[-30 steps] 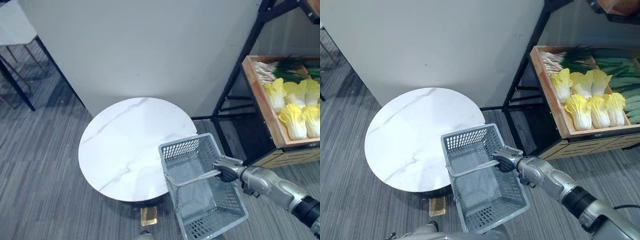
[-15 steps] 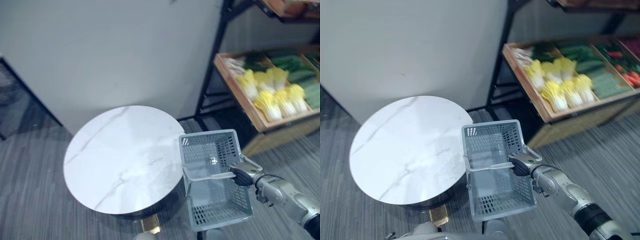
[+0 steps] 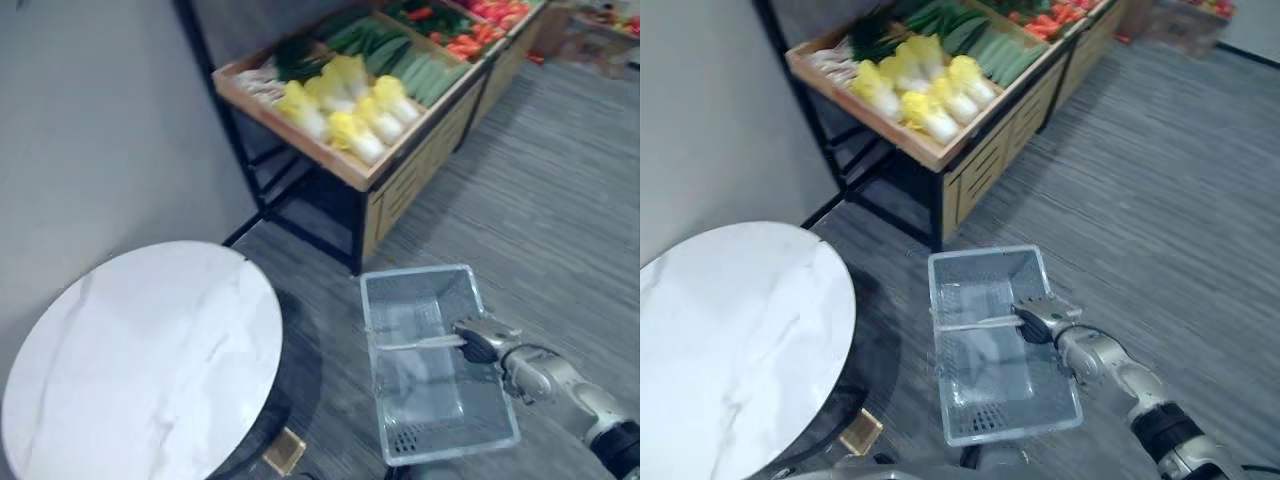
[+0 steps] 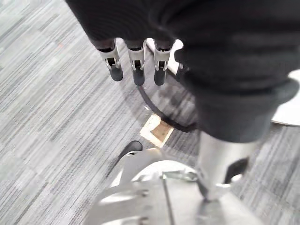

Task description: Pick vegetable in the basket

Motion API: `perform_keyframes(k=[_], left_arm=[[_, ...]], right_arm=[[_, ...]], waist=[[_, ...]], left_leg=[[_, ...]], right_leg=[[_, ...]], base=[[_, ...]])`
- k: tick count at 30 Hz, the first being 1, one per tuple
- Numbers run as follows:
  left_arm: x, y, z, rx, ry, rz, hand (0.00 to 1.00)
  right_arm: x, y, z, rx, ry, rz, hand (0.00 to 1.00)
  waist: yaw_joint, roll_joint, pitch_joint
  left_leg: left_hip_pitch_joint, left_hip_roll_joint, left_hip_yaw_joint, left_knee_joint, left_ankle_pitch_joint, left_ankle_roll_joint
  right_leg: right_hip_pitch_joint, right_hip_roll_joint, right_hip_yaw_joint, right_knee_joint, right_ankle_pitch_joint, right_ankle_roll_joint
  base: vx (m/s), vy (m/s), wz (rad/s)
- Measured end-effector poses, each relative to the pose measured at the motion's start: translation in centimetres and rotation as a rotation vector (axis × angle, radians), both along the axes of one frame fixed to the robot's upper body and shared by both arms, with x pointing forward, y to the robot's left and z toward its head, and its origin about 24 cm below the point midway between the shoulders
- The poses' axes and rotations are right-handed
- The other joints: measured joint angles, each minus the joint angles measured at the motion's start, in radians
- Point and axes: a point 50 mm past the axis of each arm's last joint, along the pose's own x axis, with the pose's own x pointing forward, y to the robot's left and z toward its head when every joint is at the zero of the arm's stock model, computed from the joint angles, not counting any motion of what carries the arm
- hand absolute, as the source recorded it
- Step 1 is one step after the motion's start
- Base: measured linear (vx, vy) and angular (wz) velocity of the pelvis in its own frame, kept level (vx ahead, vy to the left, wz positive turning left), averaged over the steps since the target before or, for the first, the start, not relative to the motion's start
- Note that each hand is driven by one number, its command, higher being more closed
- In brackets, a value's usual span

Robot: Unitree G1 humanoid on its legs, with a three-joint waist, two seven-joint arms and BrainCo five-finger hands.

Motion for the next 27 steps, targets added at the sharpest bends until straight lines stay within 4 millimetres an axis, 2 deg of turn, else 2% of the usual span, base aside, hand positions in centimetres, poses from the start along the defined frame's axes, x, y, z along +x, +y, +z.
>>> perform_keyframes(k=[1,4,5,6,7,8,9,10,12,13,15,16,17,19,21,24,27], left_arm=[[0.1,0.1,0.0,0.003,-0.002,0.000,0.00],[0.1,0.6,0.2,0.019,-0.003,0.005,0.00],[-0.1,0.9,0.2,0.028,-0.001,0.013,0.00],[-0.4,0.9,0.2,0.031,0.000,0.016,0.00],[-0.3,1.0,0.3,0.032,-0.004,0.015,0.00],[-0.1,0.6,0.2,0.023,-0.018,0.026,0.00],[0.0,0.3,0.1,0.016,-0.027,0.036,0.00],[0.0,-0.6,-0.1,-0.001,-0.037,0.056,0.00],[0.1,-1.3,-0.2,-0.018,-0.042,0.068,0.00],[0.1,-1.7,-0.3,-0.026,-0.049,0.068,0.00],[0.2,-2.1,-0.3,-0.043,-0.058,0.066,0.00],[0.2,-2.5,-0.4,-0.059,-0.061,0.067,0.00],[0.2,-2.4,-0.4,-0.057,-0.065,0.070,0.00],[0.3,-2.1,-0.3,-0.053,-0.072,0.070,0.00],[0.2,-2.1,-0.3,-0.060,-0.071,0.070,0.00],[0.9,-2.2,-0.2,-0.069,-0.097,0.052,0.00],[1.5,-2.3,-0.1,-0.077,-0.113,0.033,0.00]], right_arm=[[-0.2,-0.3,-0.1,0.003,0.002,-0.020,1.00],[-0.8,-1.5,0.0,0.013,-0.008,-0.081,1.00],[-0.9,-1.7,0.0,0.016,-0.013,-0.090,1.00],[-0.9,-1.8,0.0,0.019,-0.021,-0.095,1.00],[-0.8,-1.8,0.1,0.021,-0.031,-0.099,1.00],[-0.8,-1.9,0.2,0.029,-0.039,-0.106,1.00],[-0.8,-2.0,0.1,0.032,-0.037,-0.111,1.00],[-0.8,-2.2,-0.3,0.046,-0.023,-0.133,1.00],[-0.9,-2.3,-0.8,0.052,-0.006,-0.151,1.00],[-0.9,-2.4,-1.0,0.049,0.000,-0.158,1.00],[-0.7,-2.7,-1.0,0.041,0.003,-0.169,1.00],[-0.6,-3.1,-1.0,0.032,0.006,-0.178,1.00],[-0.7,-3.0,-1.4,0.039,0.016,-0.188,1.00],[-0.7,-3.1,-1.5,0.036,0.021,-0.194,1.00],[-0.6,-3.6,-1.5,0.029,0.024,-0.213,1.00],[-0.7,-4.8,-1.3,0.052,0.014,-0.275,1.00],[-1.2,-5.2,-1.6,0.066,0.024,-0.304,1.00]], waist=[[-0.003,0.001,-0.003],[-0.026,0.005,-0.005],[-0.024,0.005,-0.005],[-0.021,-0.007,0.003],[-0.018,-0.007,0.004],[-0.017,-0.006,0.004],[-0.018,-0.006,0.004],[-0.006,-0.006,0.004],[0.008,-0.002,0.005],[0.014,0.009,0.009],[0.020,0.031,0.012],[0.029,0.047,0.012],[0.031,0.047,0.013],[0.021,0.027,0.022],[0.024,0.029,0.025],[0.013,0.028,0.025],[0.019,0.026,0.026]], left_leg=[[0.005,0.008,0.000,0.011,0.007,-0.001],[0.001,0.088,-0.017,0.174,0.040,-0.001],[-0.008,0.124,-0.060,0.263,0.074,0.004],[-0.042,0.131,-0.149,0.332,0.075,0.010],[-0.060,0.119,-0.211,0.350,0.054,0.008],[-0.100,0.070,-0.341,0.368,0.013,0.005],[-0.120,0.036,-0.411,0.361,-0.009,0.003],[-0.142,-0.055,-0.570,0.289,-0.045,-0.011],[-0.145,-0.129,-0.702,0.176,-0.057,-0.022],[-0.148,-0.162,-0.789,0.081,-0.058,-0.023],[-0.172,-0.183,-0.899,-0.025,-0.057,-0.023],[-0.182,-0.187,-0.932,-0.069,-0.018,-0.013],[-0.176,-0.200,-0.912,-0.075,-0.016,-0.010],[-0.181,-0.230,-0.874,-0.061,-0.029,0.002],[-0.178,-0.252,-0.830,-0.026,-0.052,0.021],[-0.176,-0.290,-0.844,-0.030,-0.057,0.030],[-0.159,-0.299,-0.840,-0.031,-0.074,0.057]], right_leg=[[0.011,0.010,0.007,-0.024,0.009,-0.002],[0.060,0.051,0.066,-0.095,0.032,-0.017],[0.079,0.062,0.102,-0.105,0.036,-0.022],[0.090,0.064,0.154,-0.106,0.035,-0.024],[0.091,0.062,0.177,-0.107,0.032,-0.026],[0.090,0.057,0.221,-0.109,0.025,-0.026],[0.090,0.055,0.242,-0.110,0.026,-0.024],[0.084,0.052,0.308,-0.106,0.029,-0.019],[0.076,0.053,0.355,-0.104,0.031,-0.016],[0.065,0.062,0.388,-0.103,0.031,-0.016],[0.036,0.078,0.425,-0.101,0.034,-0.012],[0.013,0.087,0.444,-0.096,0.039,-0.004],[0.010,0.075,0.463,-0.102,0.048,0.008],[0.002,0.045,0.490,-0.117,0.079,0.052],[0.016,0.023,0.524,-0.149,0.107,0.082],[0.013,-0.009,0.528,-0.165,0.120,0.101],[-0.018,-0.001,0.539,-0.104,0.112,0.106]], base=[[-0.01,-0.179,-0.55],[-0.03,-0.111,-0.61],[-0.01,-0.065,-0.87],[0.00,-0.070,-0.95],[0.00,-0.026,-1.03],[0.01,-0.013,-0.85],[0.00,0.018,-1.26],[-0.01,0.042,-1.09],[-0.03,0.072,-1.21],[-0.04,0.133,-1.34],[-0.04,0.199,-1.18],[-0.01,0.233,-0.97],[0.04,0.288,-0.85],[0.06,0.225,-0.49],[0.07,0.259,-0.48],[0.10,0.189,-0.13],[0.05,0.110,-0.33]])
